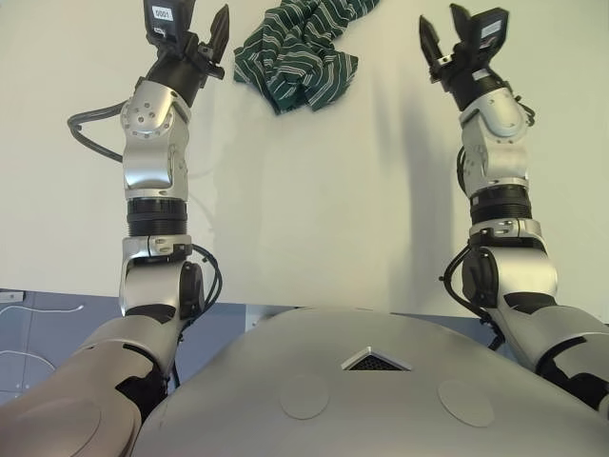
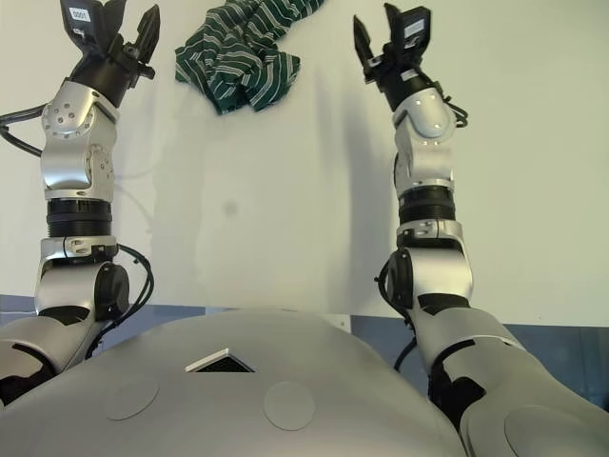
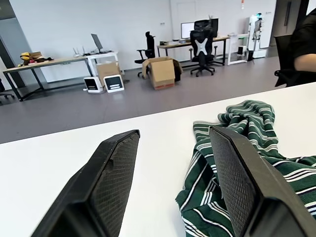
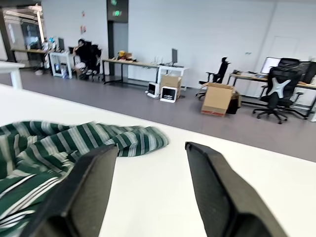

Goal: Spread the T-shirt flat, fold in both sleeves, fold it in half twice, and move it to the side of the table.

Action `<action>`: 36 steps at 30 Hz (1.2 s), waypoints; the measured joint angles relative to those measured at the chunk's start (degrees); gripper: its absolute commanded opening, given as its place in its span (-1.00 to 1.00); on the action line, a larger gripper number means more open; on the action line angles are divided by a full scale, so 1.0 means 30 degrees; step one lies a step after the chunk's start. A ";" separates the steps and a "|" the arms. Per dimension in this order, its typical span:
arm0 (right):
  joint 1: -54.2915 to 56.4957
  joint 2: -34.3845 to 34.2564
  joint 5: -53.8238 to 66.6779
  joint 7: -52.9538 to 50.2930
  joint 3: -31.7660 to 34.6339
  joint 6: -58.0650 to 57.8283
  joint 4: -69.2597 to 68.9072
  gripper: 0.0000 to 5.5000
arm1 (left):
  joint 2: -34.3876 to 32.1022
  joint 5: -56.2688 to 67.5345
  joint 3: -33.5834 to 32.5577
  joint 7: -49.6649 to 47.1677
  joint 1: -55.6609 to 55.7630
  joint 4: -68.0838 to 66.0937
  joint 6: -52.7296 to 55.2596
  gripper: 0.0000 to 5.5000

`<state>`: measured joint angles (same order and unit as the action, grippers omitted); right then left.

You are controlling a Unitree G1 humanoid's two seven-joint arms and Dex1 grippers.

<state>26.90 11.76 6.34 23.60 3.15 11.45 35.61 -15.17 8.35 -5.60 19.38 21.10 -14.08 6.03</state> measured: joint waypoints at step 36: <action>-0.1643 0.4696 -0.3503 0.7042 -0.5256 -0.7904 -0.5807 -0.07 | -0.0813 -0.4918 0.9457 0.7584 0.1656 -0.3207 -0.0184 -0.06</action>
<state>21.97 25.84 -4.17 44.73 -12.62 -12.26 18.19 -17.61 -6.41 22.77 42.13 26.07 -23.70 5.48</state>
